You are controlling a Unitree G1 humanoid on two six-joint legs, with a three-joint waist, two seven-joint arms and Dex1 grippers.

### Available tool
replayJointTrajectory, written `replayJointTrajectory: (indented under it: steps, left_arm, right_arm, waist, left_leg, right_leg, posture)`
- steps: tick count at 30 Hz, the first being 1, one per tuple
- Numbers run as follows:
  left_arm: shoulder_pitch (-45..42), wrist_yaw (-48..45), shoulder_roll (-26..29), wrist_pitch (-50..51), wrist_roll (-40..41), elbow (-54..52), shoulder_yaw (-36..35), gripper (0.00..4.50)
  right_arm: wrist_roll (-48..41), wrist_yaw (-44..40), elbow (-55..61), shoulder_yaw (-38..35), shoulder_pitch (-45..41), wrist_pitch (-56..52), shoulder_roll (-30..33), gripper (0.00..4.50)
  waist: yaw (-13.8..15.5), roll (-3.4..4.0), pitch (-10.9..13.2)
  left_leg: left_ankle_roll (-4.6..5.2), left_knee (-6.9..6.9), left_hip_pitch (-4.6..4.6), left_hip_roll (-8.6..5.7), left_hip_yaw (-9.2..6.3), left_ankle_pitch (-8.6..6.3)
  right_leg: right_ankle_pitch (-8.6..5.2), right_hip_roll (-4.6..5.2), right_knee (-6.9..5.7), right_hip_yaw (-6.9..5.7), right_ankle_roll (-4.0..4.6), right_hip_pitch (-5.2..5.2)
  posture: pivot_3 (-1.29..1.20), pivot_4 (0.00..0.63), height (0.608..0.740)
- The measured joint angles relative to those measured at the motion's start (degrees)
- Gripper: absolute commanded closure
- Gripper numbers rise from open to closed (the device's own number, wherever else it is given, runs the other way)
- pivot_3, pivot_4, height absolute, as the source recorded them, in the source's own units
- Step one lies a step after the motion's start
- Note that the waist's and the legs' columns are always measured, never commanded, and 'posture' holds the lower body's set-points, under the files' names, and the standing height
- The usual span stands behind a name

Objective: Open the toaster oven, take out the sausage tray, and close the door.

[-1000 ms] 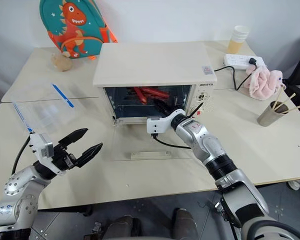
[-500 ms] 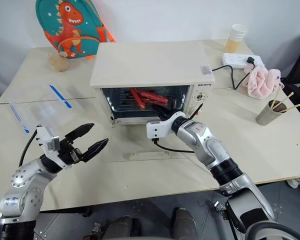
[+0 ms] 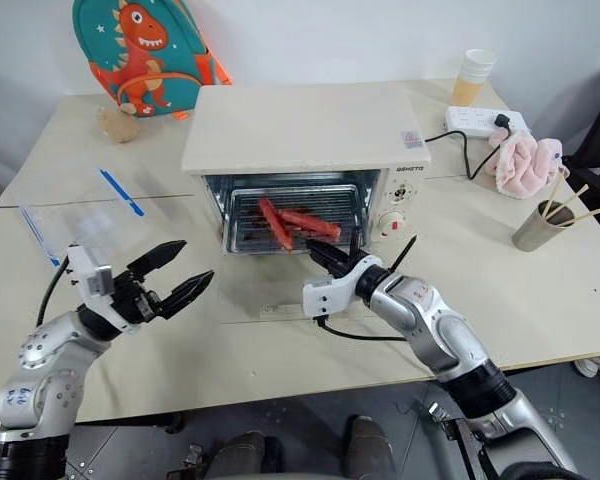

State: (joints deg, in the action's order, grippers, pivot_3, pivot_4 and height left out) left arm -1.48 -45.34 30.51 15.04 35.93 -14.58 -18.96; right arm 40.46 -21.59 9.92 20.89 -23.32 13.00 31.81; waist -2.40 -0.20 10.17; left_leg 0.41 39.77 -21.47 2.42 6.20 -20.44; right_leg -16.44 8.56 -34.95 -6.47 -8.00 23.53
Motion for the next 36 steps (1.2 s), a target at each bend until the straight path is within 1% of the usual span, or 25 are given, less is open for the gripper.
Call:
replayJointTrajectory:
  steps: [3, 7, 10, 15, 17, 20, 21, 22, 24, 27, 30, 33, 36]
  left_arm:
    - [1.66, -1.53, 2.39, 0.04, 0.17, 1.44, -2.81, 0.0]
    - [4.38, -4.47, 4.93, 1.96, 2.54, 1.82, -5.08, 0.0]
    - [5.48, -5.75, 6.62, 5.24, 4.89, 1.81, -5.84, 0.0]
    - [5.28, -6.37, 7.86, 10.8, 8.78, 1.81, -5.85, 0.0]
    - [4.56, -5.65, 8.28, 14.91, 11.64, 1.78, -5.76, 0.0]
    - [2.86, -3.33, 8.97, 24.27, 17.92, 1.38, -4.99, 0.0]
    - [1.19, -1.56, 9.55, 29.76, 21.94, 1.31, -4.06, 0.0]
    - [0.26, -0.69, 9.94, 32.21, 23.87, 1.11, -3.43, 0.0]
    - [-3.3, 3.65, 10.01, 40.18, 30.97, 1.3, -2.45, 0.0]
    - [-9.51, 13.43, 8.03, 49.05, 39.8, 4.15, -0.86, 0.0]
    - [-11.51, 19.75, 5.94, 52.94, 43.18, 5.35, 0.9, 0.0]
    - [-12.03, 23.18, 4.6, 54.61, 45.54, 6.1, 1.94, 0.0]
    - [-12.57, 26.03, 4.38, 56.99, 49.76, 6.79, 2.85, 0.59]
  right_arm:
    - [-0.1, 0.0, 2.82, -1.39, 3.39, 1.02, 1.63, 4.47]
    - [-0.18, 0.15, 5.01, -3.41, 6.57, 2.03, 1.94, 4.47]
    - [-0.32, 0.38, 6.72, -4.17, 9.2, 3.61, 3.04, 4.47]
    - [-1.15, 1.06, 9.83, -7.5, 12.85, 7.51, 5.56, 4.47]
    - [-1.09, 1.63, 10.02, -8.16, 13.92, 9.08, 6.56, 4.47]
    - [-0.55, 2.09, 10.01, -8.46, 15.87, 10.97, 7.81, 4.47]
    - [-0.47, 2.07, 10.01, -8.47, 16.08, 11.07, 7.83, 4.47]
    - [-0.47, 2.07, 10.09, -8.49, 16.07, 11.19, 7.83, 4.47]
    - [-0.58, 1.95, 10.48, -8.71, 16.17, 11.6, 7.83, 4.47]
    - [-1.0, 1.04, 11.26, -8.69, 16.16, 12.38, 7.83, 4.47]
    - [-1.48, 0.05, 11.49, -8.65, 15.85, 13.24, 7.84, 4.47]
    - [-2.23, -0.91, 11.5, -8.57, 15.0, 13.7, 7.84, 4.47]
    - [-3.09, -1.98, 11.5, -8.09, 14.65, 14.47, 7.81, 4.5]
  waist:
    - [0.49, 0.0, 0.0]
    - [0.99, -0.01, 0.01]
    - [0.96, -0.01, 0.01]
    - [0.83, -0.01, 0.01]
    - [0.91, -0.02, 0.01]
    - [0.88, -0.02, 0.01]
    - [0.91, -0.04, 0.02]
    - [0.89, -0.05, 0.03]
    - [0.9, -0.05, 0.03]
    - [0.92, -0.05, 0.03]
    - [0.8, -0.05, 0.03]
    - [0.82, -0.05, 0.03]
    - [0.85, -0.05, 0.03]
  left_leg:
    - [-0.02, 0.0, 0.01, 0.0, 0.0, -0.01]
    - [-0.01, 0.04, 0.0, -0.01, -0.03, -0.02]
    - [-0.02, 0.04, 0.0, -0.01, -0.16, -0.03]
    - [-0.02, 0.05, 0.02, 0.0, -0.25, -0.03]
    - [-0.02, 0.05, 0.03, 0.0, -0.28, -0.03]
    - [-0.02, 0.06, 0.04, 0.0, -0.32, -0.03]
    - [-0.02, 0.1, 0.03, 0.01, -0.36, -0.03]
    - [-0.02, 0.12, 0.04, 0.02, -0.37, -0.03]
    - [-0.02, 0.14, 0.09, 0.02, -0.36, -0.03]
    - [-0.02, 0.16, 0.15, 0.0, -0.37, -0.03]
    - [-0.03, 0.11, 0.18, -0.01, -0.34, -0.03]
    - [-0.04, 0.12, 0.19, 0.0, -0.34, -0.03]
    - [-0.04, 0.15, 0.18, -0.01, -0.33, -0.02]
  right_leg:
    - [0.0, 0.0, 0.06, 0.01, 0.0, 0.0]
    - [0.0, 0.01, 0.08, 0.0, 0.01, -0.04]
    - [-0.01, 0.01, 0.08, 0.01, 0.01, -0.04]
    - [-0.02, -0.01, 0.07, 0.03, 0.03, -0.03]
    - [-0.02, 0.0, 0.02, 0.04, 0.03, -0.04]
    - [-0.01, 0.0, 0.03, 0.07, 0.02, -0.05]
    - [-0.02, 0.0, -0.01, 0.07, 0.03, -0.05]
    - [-0.02, 0.0, -0.04, 0.08, 0.03, -0.05]
    - [-0.02, 0.0, -0.08, 0.13, 0.03, -0.08]
    - [-0.01, 0.0, -0.1, 0.16, 0.02, -0.14]
    - [-0.01, -0.01, -0.1, 0.16, 0.02, -0.13]
    - [-0.02, -0.03, -0.1, 0.16, 0.03, -0.13]
    - [-0.02, -0.03, -0.09, 0.19, 0.03, -0.14]
  posture:
    - [0.0, 0.15, 0.74]
    - [0.0, 0.15, 0.74]
    - [0.0, 0.15, 0.74]
    - [0.0, 0.15, 0.74]
    - [0.0, 0.15, 0.74]
    - [0.0, 0.15, 0.74]
    - [0.0, 0.15, 0.74]
    - [0.0, 0.15, 0.74]
    - [0.0, 0.15, 0.74]
    - [0.0, 0.15, 0.74]
    - [0.0, 0.15, 0.74]
    - [0.0, 0.15, 0.74]
    - [0.0, 0.15, 0.74]
